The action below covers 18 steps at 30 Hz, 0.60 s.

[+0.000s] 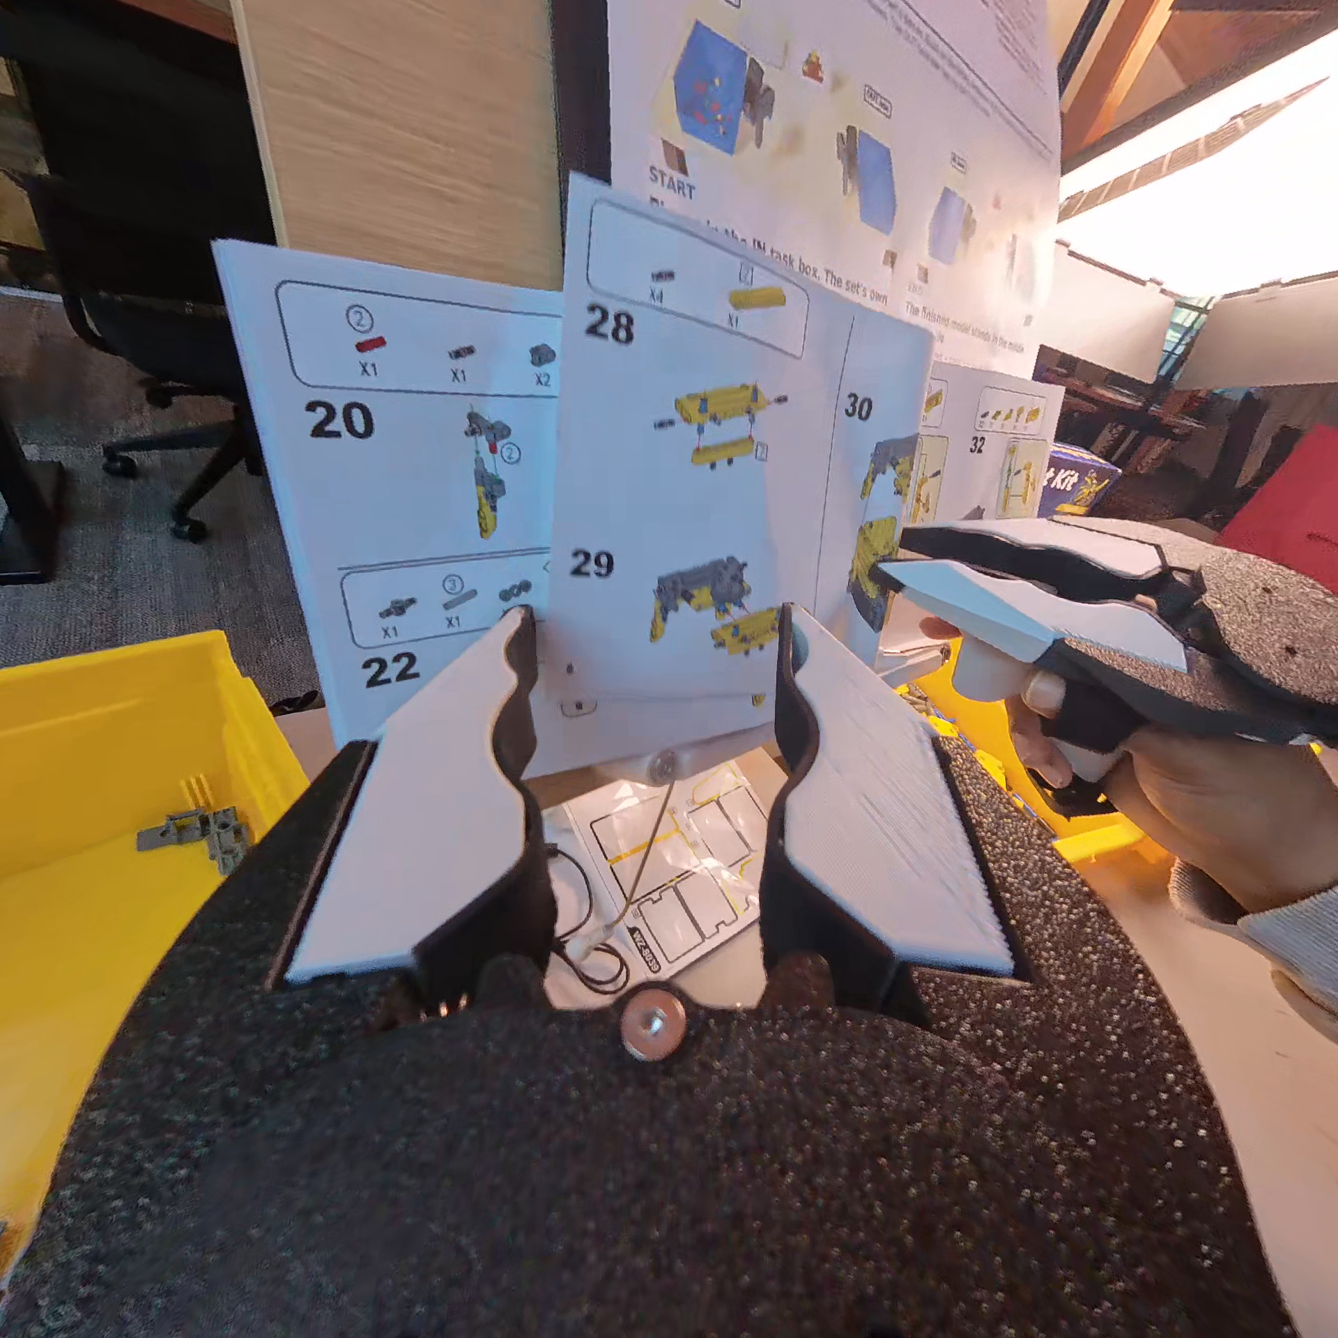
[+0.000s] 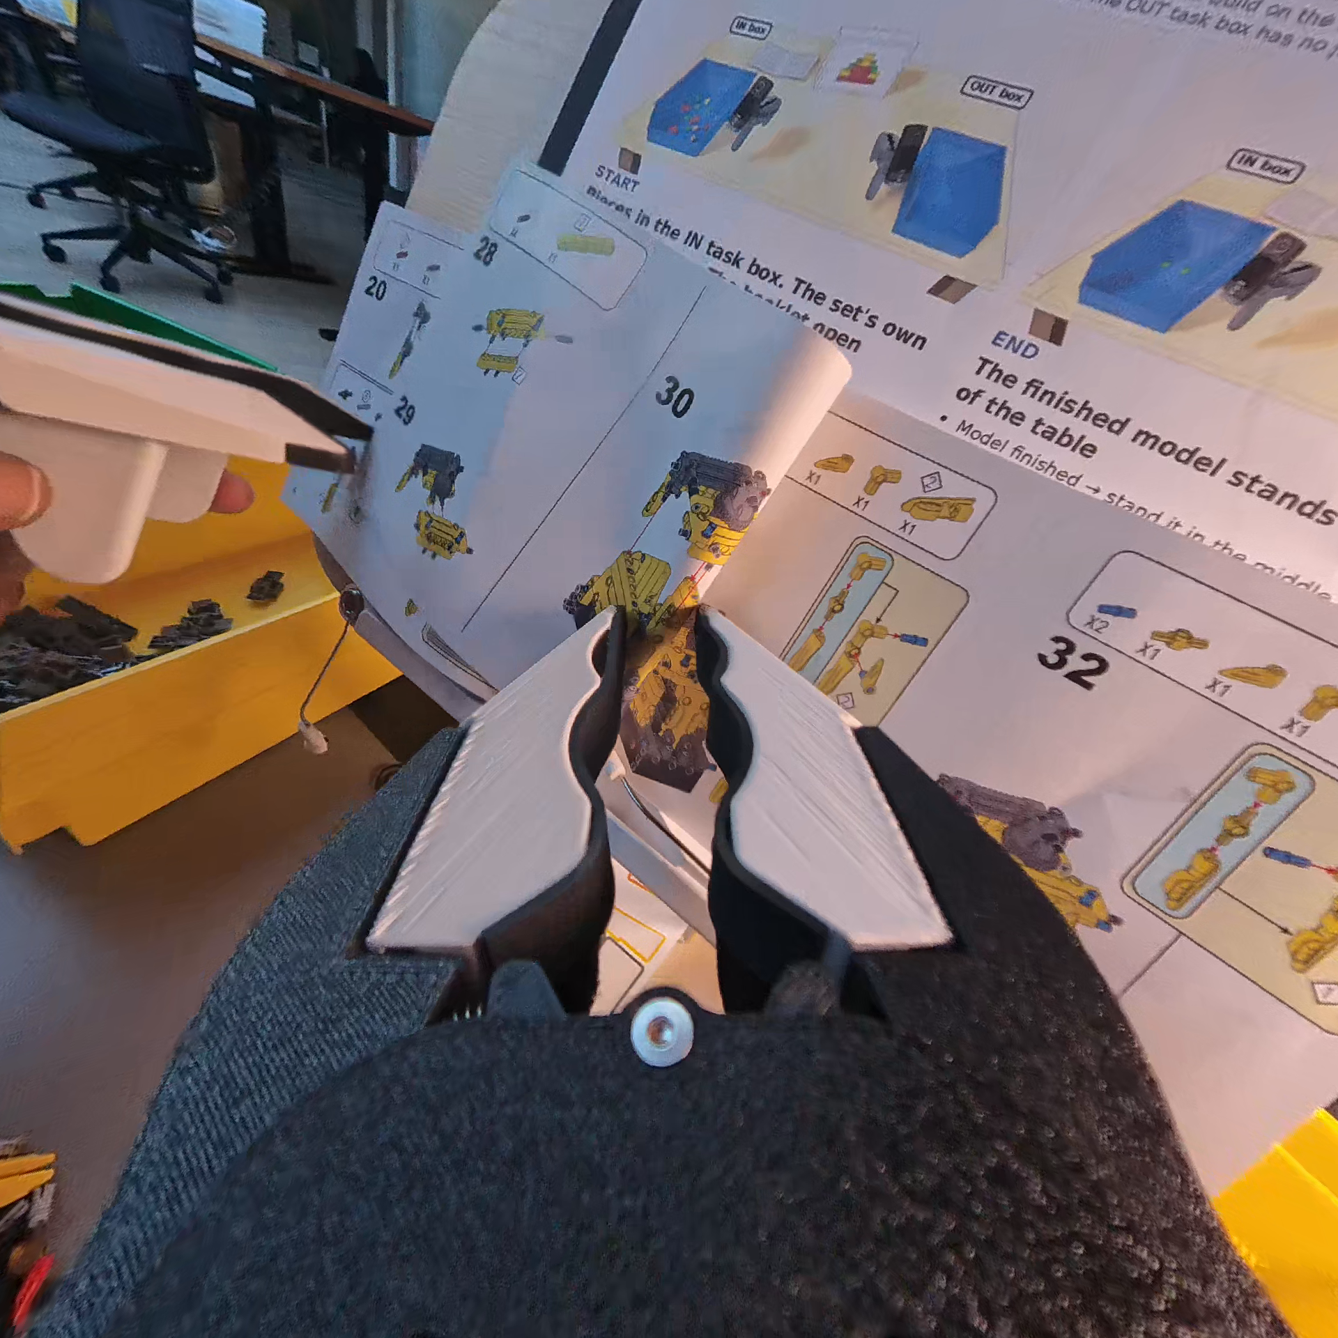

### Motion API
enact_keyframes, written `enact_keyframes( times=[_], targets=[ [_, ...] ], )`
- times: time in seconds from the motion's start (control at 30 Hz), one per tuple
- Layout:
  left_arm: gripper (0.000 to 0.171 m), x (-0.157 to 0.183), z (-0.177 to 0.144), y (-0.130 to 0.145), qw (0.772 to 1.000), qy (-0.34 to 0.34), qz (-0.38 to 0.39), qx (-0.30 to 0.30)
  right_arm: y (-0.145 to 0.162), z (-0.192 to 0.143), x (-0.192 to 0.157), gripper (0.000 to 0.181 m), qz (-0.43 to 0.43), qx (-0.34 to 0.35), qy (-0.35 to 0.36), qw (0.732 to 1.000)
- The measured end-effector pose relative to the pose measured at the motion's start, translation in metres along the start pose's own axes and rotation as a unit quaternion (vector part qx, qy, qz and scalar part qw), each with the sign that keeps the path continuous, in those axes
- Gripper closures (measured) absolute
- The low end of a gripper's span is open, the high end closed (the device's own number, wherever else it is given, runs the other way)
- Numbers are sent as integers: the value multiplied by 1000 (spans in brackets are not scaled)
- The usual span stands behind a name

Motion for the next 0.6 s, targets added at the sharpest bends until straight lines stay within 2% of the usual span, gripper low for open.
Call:
enact_keyframes(
  times=[0.17, 0.27, 0.4, 0.47, 0.6],
  targets=[
    [110, -5, 6, -3, 1000, -25, 10, 8, 3, -2, 4, 168, 3, -8, -8, 1000],
    [113, -4, 7, -1, 1000, -16, -3, 13, 5, -2, 7, 171, 17, -9, -10, 1000],
    [140, 11, 8, 2, 999, 42, -22, 12, 7, -3, 11, 171, 47, -6, -20, 999],
    [171, 24, 6, 0, 996, 81, -16, 19, 7, -3, 11, 171, 42, -9, -16, 999],
    [171, 44, -6, -13, 992, 115, -20, 51, 1, -13, 18, 158, 43, -2, 15, 999]
  ],
)
Point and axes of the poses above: each gripper's, where its closed fingertips meet, z out along the fingers, y out of its underside, x = y × z across the jaws, the point moved 2 cm from there along -z, back along the fingers, and after that the axes turned 11 degrees about z, right-handed, at the moved point
